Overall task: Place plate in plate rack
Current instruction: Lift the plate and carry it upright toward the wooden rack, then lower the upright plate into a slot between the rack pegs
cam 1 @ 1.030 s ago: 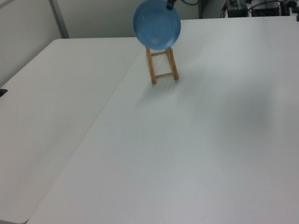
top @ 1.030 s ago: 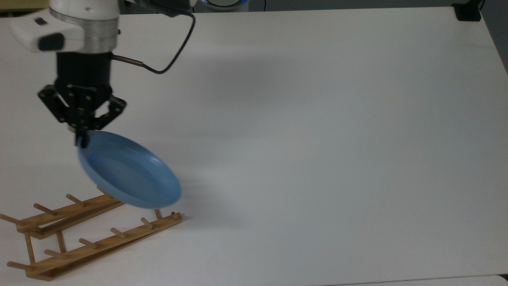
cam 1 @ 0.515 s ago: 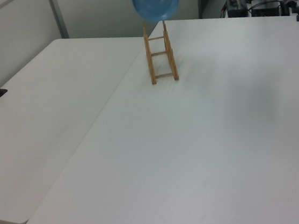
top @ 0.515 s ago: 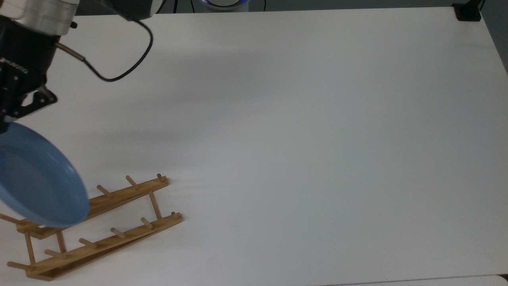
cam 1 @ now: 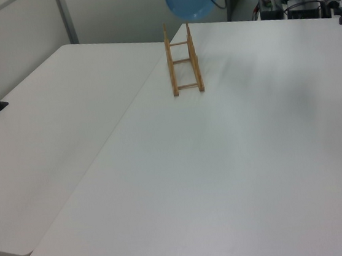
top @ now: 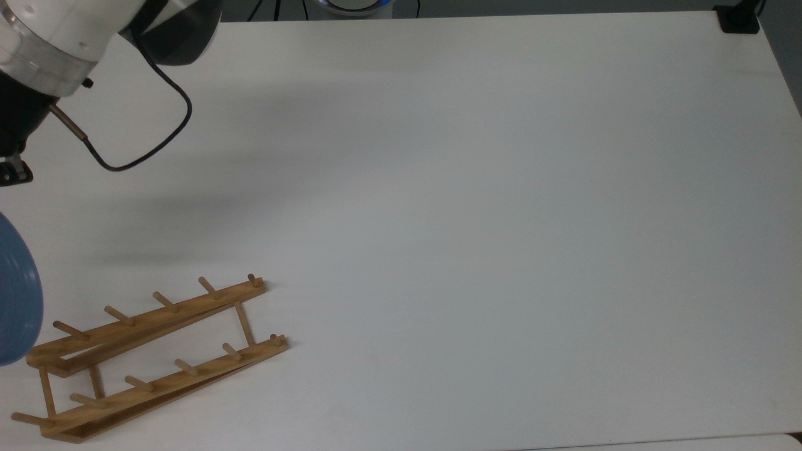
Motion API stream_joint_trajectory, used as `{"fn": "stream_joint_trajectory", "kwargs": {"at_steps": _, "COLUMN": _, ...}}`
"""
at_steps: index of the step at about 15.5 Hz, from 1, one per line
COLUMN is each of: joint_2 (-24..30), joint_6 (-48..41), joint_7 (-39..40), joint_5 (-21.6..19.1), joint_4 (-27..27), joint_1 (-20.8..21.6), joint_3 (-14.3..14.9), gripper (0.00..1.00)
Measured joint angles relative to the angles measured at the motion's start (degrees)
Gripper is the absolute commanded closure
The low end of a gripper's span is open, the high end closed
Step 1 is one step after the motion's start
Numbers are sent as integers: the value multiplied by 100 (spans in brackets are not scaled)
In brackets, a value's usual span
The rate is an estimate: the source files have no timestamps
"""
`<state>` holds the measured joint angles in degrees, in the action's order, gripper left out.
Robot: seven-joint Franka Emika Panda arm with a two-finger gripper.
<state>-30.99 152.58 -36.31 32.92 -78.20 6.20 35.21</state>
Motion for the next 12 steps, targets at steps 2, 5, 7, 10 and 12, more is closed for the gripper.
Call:
{"fn": "stream_joint_trajectory", "kwargs": {"at_steps": 2, "joint_2": -94, "joint_6": 7, "joint_7": -165, "joint_5": 210, "joint_4": 11, "joint_1": 16, "joint_3": 64, "gripper": 100}}
{"fn": "stream_joint_trajectory", "kwargs": {"at_steps": 5, "joint_2": -309, "joint_6": 191, "joint_7": -168, "joint_5": 249, "joint_4": 67, "joint_1": 23, "joint_3": 137, "gripper": 100}}
{"fn": "stream_joint_trajectory", "kwargs": {"at_steps": 7, "joint_2": -490, "joint_6": 229, "joint_7": -170, "joint_5": 250, "joint_4": 174, "joint_1": 23, "joint_3": 145, "gripper": 100}}
{"fn": "stream_joint_trajectory", "kwargs": {"at_steps": 10, "joint_2": -631, "joint_6": 230, "joint_7": -173, "joint_5": 250, "joint_4": 353, "joint_1": 30, "joint_3": 146, "gripper": 100}}
{"fn": "stream_joint_trajectory", "kwargs": {"at_steps": 12, "joint_2": -672, "joint_6": 230, "joint_7": -173, "joint_5": 250, "joint_4": 439, "joint_1": 46, "joint_3": 146, "gripper": 100}}
